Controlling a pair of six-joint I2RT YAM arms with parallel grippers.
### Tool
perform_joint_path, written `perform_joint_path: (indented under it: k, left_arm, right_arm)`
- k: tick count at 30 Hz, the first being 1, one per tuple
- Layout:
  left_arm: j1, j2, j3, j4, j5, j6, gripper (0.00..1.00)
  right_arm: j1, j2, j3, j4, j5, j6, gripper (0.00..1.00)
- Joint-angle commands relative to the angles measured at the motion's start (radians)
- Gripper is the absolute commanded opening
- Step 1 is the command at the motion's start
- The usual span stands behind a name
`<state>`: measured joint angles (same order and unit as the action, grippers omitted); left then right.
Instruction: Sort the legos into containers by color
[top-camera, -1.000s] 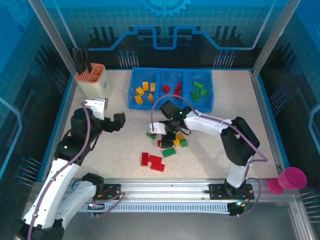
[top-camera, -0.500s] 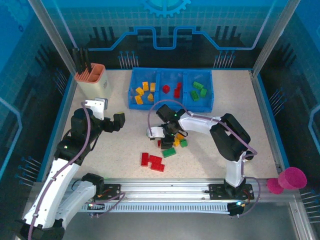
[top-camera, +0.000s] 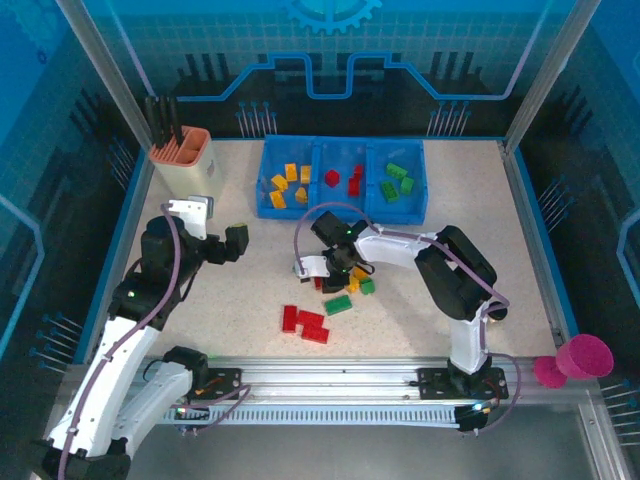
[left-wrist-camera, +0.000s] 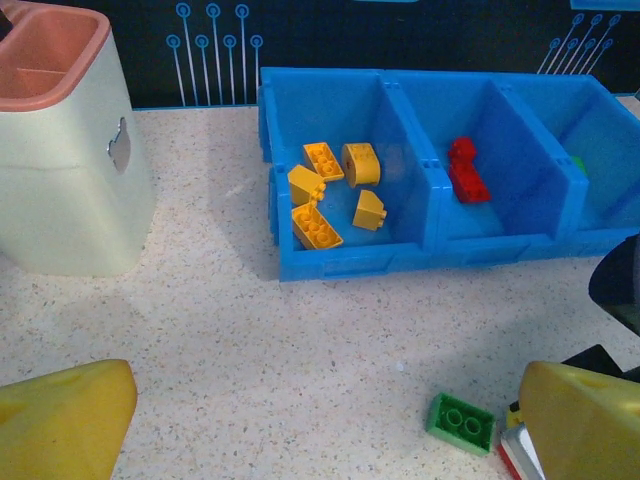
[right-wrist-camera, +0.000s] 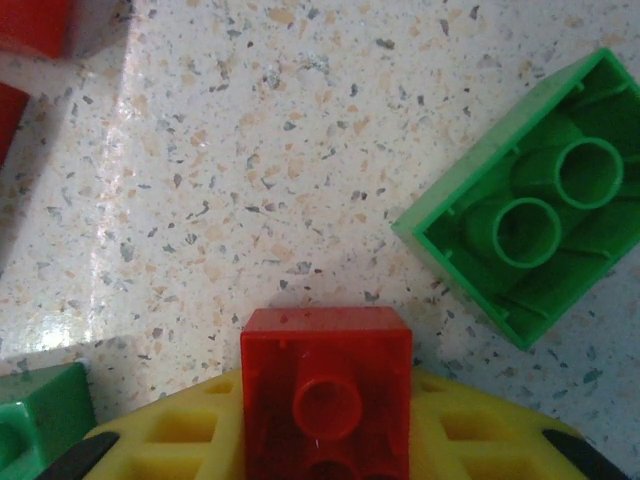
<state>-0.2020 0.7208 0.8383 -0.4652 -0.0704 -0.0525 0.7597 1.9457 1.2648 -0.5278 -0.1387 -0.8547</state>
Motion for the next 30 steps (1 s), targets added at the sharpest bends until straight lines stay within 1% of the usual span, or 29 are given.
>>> perform_joint_path:
  k: [1, 5, 7, 10, 11, 15, 19, 25, 30]
  left_arm:
    - [0.016, 0.008, -0.007, 0.03, 0.001, -0.004, 0.99]
    - [0.019, 0.008, -0.008, 0.03, 0.004, -0.006, 0.99]
    - [0.021, 0.008, -0.008, 0.03, 0.004, -0.006, 0.99]
    - [0.023, 0.008, -0.008, 0.03, 0.001, -0.006, 0.99]
    - [0.024, 0.008, -0.008, 0.03, -0.001, -0.005, 0.99]
    - [0.027, 0.009, -0.009, 0.032, 0.001, -0.006, 0.99]
    - [0.029, 0.017, -0.01, 0.035, 0.006, -0.009, 0.99]
    - [0.032, 0.024, -0.012, 0.038, 0.016, -0.016, 0.99]
    - [0.035, 0.023, -0.013, 0.039, 0.021, -0.017, 0.99]
  right_arm:
    - [-0.053, -0.081, 0.01, 0.039, -0.01, 0.048, 0.28]
    - [-0.148, -0.155, 0.061, 0.096, 0.005, 0.1, 0.26]
    - [-0.196, -0.157, 0.113, 0.109, 0.012, 0.116, 0.26]
    - [-0.251, -0.121, 0.192, 0.135, 0.058, 0.102, 0.25]
    - [-0.265, -0.104, 0.213, 0.154, 0.077, 0.091, 0.25]
    - [-0.313, -0.005, 0.319, 0.186, 0.075, 0.08, 0.25]
    - [-0.336, 0.113, 0.428, 0.189, 0.084, 0.054, 0.26]
    - [-0.354, 0.283, 0.603, 0.127, 0.091, 0.054, 0.26]
    - [-0.361, 0.353, 0.681, 0.077, 0.088, 0.043, 0.28]
